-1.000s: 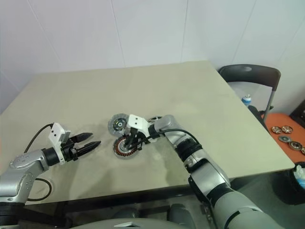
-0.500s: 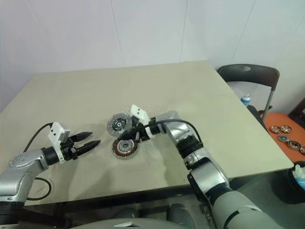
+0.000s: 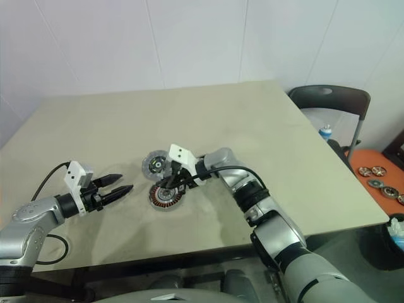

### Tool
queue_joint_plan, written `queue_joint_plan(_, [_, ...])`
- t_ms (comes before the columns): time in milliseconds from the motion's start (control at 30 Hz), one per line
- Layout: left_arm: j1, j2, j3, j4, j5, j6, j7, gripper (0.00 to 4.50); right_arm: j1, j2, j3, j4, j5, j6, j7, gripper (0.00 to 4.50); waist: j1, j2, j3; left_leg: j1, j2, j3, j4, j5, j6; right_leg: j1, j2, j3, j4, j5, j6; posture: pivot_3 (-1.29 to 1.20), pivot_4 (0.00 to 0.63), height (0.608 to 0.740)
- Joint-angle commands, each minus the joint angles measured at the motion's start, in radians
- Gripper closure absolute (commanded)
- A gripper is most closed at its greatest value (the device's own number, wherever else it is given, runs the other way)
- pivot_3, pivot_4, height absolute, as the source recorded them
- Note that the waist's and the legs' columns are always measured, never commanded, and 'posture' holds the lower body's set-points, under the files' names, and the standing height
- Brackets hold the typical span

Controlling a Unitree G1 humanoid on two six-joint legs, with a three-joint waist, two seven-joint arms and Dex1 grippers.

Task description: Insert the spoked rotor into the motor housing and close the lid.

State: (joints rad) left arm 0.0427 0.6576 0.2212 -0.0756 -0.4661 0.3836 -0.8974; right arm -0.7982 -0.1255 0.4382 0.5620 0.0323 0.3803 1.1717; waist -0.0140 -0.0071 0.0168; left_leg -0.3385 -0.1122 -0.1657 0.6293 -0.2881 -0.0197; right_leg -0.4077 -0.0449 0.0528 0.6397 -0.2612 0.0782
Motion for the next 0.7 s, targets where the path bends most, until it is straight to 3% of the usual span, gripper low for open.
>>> queue_joint_plan(33, [-0.026,0.01,0.018,-0.009,-0.002,-0.013,0.004,1.31,-0.024,0.013,0.029,0.054,-0.07,-0.103,-0.064,4.47,0.0,0.0,0.0,0.0,0.0,0.0,0.0,0.0,0.0,0.0,0.0,0.0,0.0,0.0,0.0,0.0,0.0,0.74])
queue_joint_plan(267, [-0.053,0.002,0.007,-0.013,-0.002,-0.014,0.01,1.31,-0.029,0.016,-0.006,0.075,-0.062,-0.129,-0.064,4.47,0.0,0.0,0.0,0.0,0.0,0.0,0.0,0.0,0.0,0.0,0.0,0.0,0.0,0.0,0.0,0.0,0.0,0.74])
queue_joint_plan(500, [-0.058,0.002,0.008,-0.004,-0.003,-0.018,0.004,1.31,-0.08,-0.001,-0.198,-0.07,0.118,0.026,-0.056,4.47,0.0,0.0,0.0,0.0,0.0,0.0,0.0,0.0,0.0,0.0,0.0,0.0,0.0,0.0,0.0,0.0,0.0,0.74])
queue_joint_plan(600, [-0.037,0.0,0.005,-0.023,-0.005,-0.015,0.002,1.31,-0.083,-0.085,-0.26,-0.205,0.167,0.144,-0.059,4.47,0.001,0.0,0.0,-0.001,0.0,0.0,-0.001,0.0,0.0,0.0,0.0,0.0,0.0,0.0,0.0,0.0,0.0,0.74])
queue_joint_plan(700, [-0.038,-0.005,0.007,-0.028,-0.009,-0.013,0.009,1.31,-0.037,-0.166,-0.265,-0.267,0.144,0.145,-0.09,4.47,0.005,0.0,0.0,-0.001,0.0,-0.001,-0.001,0.0,0.001,0.0,0.0,0.0,-0.003,0.0,0.0,0.0,0.0,0.74])
